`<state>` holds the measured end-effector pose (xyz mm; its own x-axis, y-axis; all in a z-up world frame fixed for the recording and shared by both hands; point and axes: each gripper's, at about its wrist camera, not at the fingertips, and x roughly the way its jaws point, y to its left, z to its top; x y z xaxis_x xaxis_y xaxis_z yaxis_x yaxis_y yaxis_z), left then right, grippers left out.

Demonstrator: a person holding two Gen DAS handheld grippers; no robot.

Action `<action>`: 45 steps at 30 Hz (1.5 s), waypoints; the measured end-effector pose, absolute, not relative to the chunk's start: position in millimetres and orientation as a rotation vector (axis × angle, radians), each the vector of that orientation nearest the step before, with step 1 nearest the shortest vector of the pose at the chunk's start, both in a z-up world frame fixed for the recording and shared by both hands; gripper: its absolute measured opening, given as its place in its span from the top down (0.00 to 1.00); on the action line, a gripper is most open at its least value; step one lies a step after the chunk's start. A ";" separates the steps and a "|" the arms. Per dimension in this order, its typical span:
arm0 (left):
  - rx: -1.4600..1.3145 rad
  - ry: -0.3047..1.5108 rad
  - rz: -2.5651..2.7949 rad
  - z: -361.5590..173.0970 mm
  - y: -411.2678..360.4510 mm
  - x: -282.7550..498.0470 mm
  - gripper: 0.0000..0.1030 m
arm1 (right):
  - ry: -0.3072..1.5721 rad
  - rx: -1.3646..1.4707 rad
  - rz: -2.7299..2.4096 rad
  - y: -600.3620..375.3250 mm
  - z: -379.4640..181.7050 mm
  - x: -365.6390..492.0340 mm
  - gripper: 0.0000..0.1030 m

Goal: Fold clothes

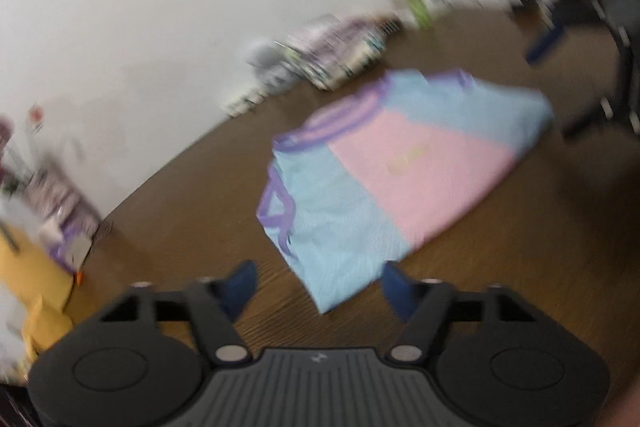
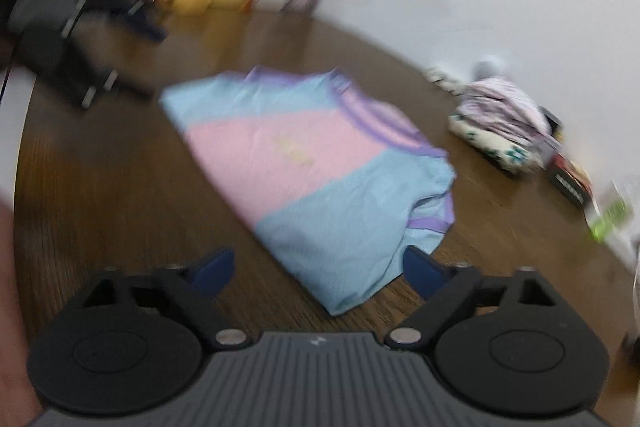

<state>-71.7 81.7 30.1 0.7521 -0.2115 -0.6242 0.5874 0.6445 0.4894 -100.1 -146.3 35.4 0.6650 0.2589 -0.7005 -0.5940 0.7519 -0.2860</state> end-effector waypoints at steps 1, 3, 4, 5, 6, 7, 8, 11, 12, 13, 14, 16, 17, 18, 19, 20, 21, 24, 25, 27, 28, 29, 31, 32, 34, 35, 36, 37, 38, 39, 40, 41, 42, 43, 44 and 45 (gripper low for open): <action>0.787 0.572 -0.502 26.6 80.6 -69.3 0.58 | 0.702 -0.591 0.518 -142.1 33.5 -98.8 0.32; 0.881 0.595 -0.526 18.3 78.3 -65.1 0.66 | 0.717 -0.711 0.528 -134.2 28.8 -98.4 0.34; 0.924 0.593 -0.535 15.0 77.3 -64.6 0.68 | 0.719 -0.759 0.535 -131.5 27.0 -99.1 0.34; 0.966 0.584 -0.546 12.5 76.5 -65.0 0.68 | 0.720 -0.801 0.542 -129.3 25.3 -99.9 0.34; 1.008 0.569 -0.556 10.4 75.9 -65.8 0.69 | 0.724 -0.831 0.548 -127.9 24.7 -99.5 0.34; 1.047 0.556 -0.567 8.6 75.3 -66.4 0.70 | 0.729 -0.853 0.553 -126.9 24.8 -98.3 0.35; 1.080 0.546 -0.579 7.3 74.7 -66.3 0.71 | 0.735 -0.872 0.558 -126.6 24.5 -97.0 0.37; 1.175 0.530 -0.630 3.1 73.2 -64.1 0.76 | 0.768 -0.925 0.574 -125.3 23.7 -88.4 0.51; 1.214 0.528 -0.646 0.6 72.5 -63.5 0.76 | 0.781 -0.942 0.582 -124.7 23.9 -85.6 0.54; 1.255 0.524 -0.662 -2.1 71.8 -63.2 0.76 | 0.794 -0.959 0.591 -123.9 23.9 -82.8 0.59; 1.299 0.518 -0.679 -5.4 71.2 -63.3 0.76 | 0.804 -0.979 0.599 -123.0 23.8 -80.5 0.60; 1.368 0.501 -0.721 -10.1 69.6 -62.7 0.80 | 0.823 -1.016 0.619 -119.9 23.8 -76.2 0.60; 1.396 0.494 -0.741 -11.4 68.6 -61.9 0.81 | 0.832 -1.034 0.629 -118.2 23.8 -74.1 0.60; 1.418 0.492 -0.758 -11.7 67.6 -60.6 0.81 | 0.842 -1.052 0.640 -116.6 23.9 -71.9 0.60; 1.437 0.491 -0.774 -11.8 66.8 -59.3 0.81 | 0.851 -1.072 0.653 -114.4 23.9 -70.5 0.60; 1.455 0.493 -0.791 -11.5 66.2 -58.4 0.81 | 0.858 -1.089 0.664 -112.5 23.8 -69.5 0.60; 1.474 0.497 -0.809 -11.3 65.6 -57.3 0.82 | 0.865 -1.100 0.671 -110.9 23.8 -68.2 0.60; 1.531 0.496 -0.861 -11.9 64.8 -55.7 0.84 | 0.886 -1.109 0.688 -107.7 23.9 -63.4 0.62; 1.547 0.497 -0.877 -11.9 64.4 -54.8 0.84 | 0.893 -1.109 0.694 -106.8 23.8 -61.8 0.65; 1.539 0.520 -0.906 -11.2 63.4 -50.1 0.90 | 0.911 -1.101 0.706 -105.4 23.4 -58.8 0.77; 1.529 0.535 -0.921 -10.9 62.9 -47.5 0.98 | 0.923 -1.091 0.713 -104.9 22.8 -57.5 0.86; 1.518 0.548 -0.931 -10.5 62.1 -45.8 1.00 | 0.930 -1.087 0.716 -104.3 22.0 -56.8 0.91; 1.500 0.564 -0.929 -9.3 60.2 -44.7 1.00 | 0.927 -1.083 0.712 -103.4 21.9 -57.3 0.93; 1.485 0.577 -0.930 -7.9 59.5 -44.2 1.00 | 0.924 -1.074 0.709 -103.5 22.6 -57.8 0.96; 1.439 0.600 -0.941 -3.3 59.0 -44.1 1.00 | 0.915 -1.055 0.702 -105.1 25.5 -58.4 0.96; 1.429 0.596 -0.936 -2.2 59.3 -44.9 1.00 | 0.910 -1.047 0.698 -106.1 26.9 -58.9 0.96; 1.425 0.592 -0.924 -1.9 59.4 -45.5 1.00 | 0.905 -1.041 0.694 -107.1 28.3 -59.5 0.96; 1.419 0.591 -0.911 -1.2 59.4 -45.7 1.00 | 0.904 -1.033 0.692 -108.1 29.4 -60.0 0.97; 1.413 0.589 -0.898 -0.5 59.4 -45.9 1.00 | 0.901 -1.025 0.690 -109.0 30.3 -60.6 0.97; 1.404 0.590 -0.886 0.5 59.3 -46.1 1.00 | 0.899 -1.017 0.687 -109.9 31.3 -60.9 0.97; 1.388 0.594 -0.871 2.1 58.7 -46.7 1.00 | 0.894 -1.004 0.682 -111.2 33.0 -60.8 0.97; 1.371 0.594 -0.854 4.0 57.8 -48.3 1.00 | 0.888 -0.986 0.676 -112.6 35.1 -60.5 0.97; 1.363 0.590 -0.840 5.9 56.8 -50.8 1.00 | 0.885 -0.965 0.671 -114.3 38.1 -60.3 0.97; 1.357 0.584 -0.823 7.9 55.7 -52.5 1.00 | 0.881 -0.951 0.664 -115.9 41.0 -59.9 0.97; 1.358 0.573 -0.801 10.0 54.4 -52.9 1.00 | 0.879 -0.942 0.656 -117.6 43.7 -58.7 0.97; 1.359 0.563 -0.779 12.2 52.8 -52.1 1.00 | 0.878 -0.933 0.650 -119.2 47.1 -55.8 0.97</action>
<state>-52.1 52.8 12.2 0.6356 -0.1642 -0.7544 0.7678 0.0317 0.6399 -55.8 -119.2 47.1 0.4990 0.1042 -0.8603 -0.7921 0.4577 -0.4040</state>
